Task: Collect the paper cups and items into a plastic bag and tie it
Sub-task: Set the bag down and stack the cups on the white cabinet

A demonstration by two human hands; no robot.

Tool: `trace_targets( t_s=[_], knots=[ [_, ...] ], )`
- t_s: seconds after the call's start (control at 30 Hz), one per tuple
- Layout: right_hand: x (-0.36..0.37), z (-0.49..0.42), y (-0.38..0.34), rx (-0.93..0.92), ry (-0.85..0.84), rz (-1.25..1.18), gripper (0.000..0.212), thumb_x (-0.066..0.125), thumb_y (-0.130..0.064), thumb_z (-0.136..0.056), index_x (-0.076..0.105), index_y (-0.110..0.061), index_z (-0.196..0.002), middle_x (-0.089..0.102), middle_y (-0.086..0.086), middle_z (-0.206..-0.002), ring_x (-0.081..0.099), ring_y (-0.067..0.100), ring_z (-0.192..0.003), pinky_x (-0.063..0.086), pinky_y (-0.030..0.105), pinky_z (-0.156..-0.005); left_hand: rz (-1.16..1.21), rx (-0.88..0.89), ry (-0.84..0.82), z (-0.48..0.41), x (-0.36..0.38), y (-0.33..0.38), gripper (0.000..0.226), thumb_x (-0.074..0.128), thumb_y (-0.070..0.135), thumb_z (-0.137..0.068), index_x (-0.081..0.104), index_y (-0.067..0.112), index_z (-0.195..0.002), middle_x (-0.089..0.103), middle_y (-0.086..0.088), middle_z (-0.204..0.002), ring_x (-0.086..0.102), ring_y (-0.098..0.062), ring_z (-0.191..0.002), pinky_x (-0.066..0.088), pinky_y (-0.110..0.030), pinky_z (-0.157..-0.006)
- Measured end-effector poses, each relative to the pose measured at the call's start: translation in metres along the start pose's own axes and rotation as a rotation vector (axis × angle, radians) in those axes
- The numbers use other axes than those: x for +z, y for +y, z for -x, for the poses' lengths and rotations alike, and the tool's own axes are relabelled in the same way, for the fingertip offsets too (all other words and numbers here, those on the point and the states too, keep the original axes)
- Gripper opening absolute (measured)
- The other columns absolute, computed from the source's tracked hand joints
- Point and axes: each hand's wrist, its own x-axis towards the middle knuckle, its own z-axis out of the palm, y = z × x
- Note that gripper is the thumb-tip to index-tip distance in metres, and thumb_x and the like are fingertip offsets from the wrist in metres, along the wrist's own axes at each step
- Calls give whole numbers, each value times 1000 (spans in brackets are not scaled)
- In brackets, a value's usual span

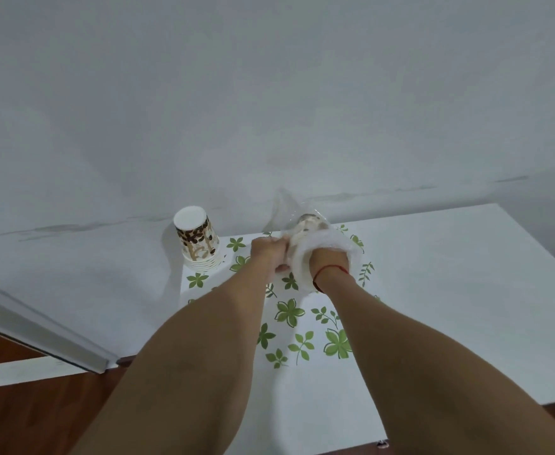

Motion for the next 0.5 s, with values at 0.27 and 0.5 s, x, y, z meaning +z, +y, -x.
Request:
trace_targets(
  t_s=[0.27, 0.5],
  knots=[
    [27, 5, 14, 99, 222, -328, 36, 49, 2, -89, 57, 0, -125, 61, 18, -126, 58, 31, -116, 45, 34, -97, -100, 63, 291, -19, 16, -16, 25, 69, 15, -83, 73, -2, -101, 74, -17, -102, 71, -32, -93, 60, -38, -80],
    [31, 21, 36, 169, 299, -562, 35, 39, 0, -96, 56, 2, -127, 59, 19, -127, 56, 32, -118, 44, 35, -101, 331, -191, -130, 14, 9, -40, 60, 48, 62, -90, 62, 6, -108, 69, -16, -101, 67, -29, -88, 59, -39, -70]
  ],
)
